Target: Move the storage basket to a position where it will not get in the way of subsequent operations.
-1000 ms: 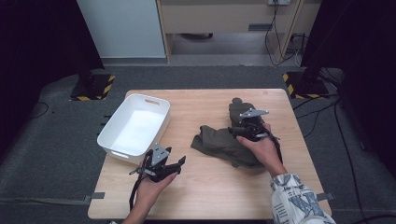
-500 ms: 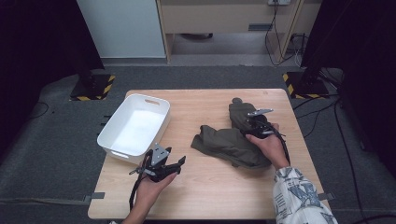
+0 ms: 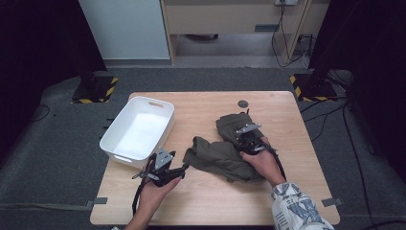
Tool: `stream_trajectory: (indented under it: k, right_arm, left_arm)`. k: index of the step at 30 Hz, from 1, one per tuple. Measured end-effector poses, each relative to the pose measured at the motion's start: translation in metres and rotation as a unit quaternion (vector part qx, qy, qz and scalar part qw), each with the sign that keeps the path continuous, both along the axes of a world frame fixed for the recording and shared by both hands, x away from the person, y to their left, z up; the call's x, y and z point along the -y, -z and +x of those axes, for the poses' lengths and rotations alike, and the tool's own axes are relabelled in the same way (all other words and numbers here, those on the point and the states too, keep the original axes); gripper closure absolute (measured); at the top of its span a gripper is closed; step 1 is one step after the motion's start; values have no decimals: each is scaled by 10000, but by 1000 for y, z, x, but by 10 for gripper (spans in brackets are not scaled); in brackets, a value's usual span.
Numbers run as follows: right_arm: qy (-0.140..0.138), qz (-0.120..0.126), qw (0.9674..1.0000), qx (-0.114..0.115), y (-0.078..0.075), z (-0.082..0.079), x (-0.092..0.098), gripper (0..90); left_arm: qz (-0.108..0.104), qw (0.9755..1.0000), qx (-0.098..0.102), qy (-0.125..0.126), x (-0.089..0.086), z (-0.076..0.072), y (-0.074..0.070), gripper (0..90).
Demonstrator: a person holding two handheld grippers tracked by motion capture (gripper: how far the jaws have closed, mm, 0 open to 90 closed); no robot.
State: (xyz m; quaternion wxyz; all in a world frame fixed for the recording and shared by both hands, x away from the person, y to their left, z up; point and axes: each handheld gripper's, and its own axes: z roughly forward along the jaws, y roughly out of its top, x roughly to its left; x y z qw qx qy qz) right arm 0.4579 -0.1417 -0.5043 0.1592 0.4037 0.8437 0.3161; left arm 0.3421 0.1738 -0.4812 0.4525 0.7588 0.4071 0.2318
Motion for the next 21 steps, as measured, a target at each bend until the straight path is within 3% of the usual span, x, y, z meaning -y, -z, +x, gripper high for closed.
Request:
stream_trajectory:
  k: [11,16,21]
  right_arm:
    - [-286,418,9986,-138,1,-34,-45,783]
    - [-335,721,9963,-318,2,-45,-59,784]
    - [-403,758,9960,-262,0,-52,-69,744]
  left_arm:
    - [-46,10000,29,16,1,0,0,315]
    - [-37,10000,50,8,2,3,1,315]
    - [149,9999,-38,44,5,12,7,313]
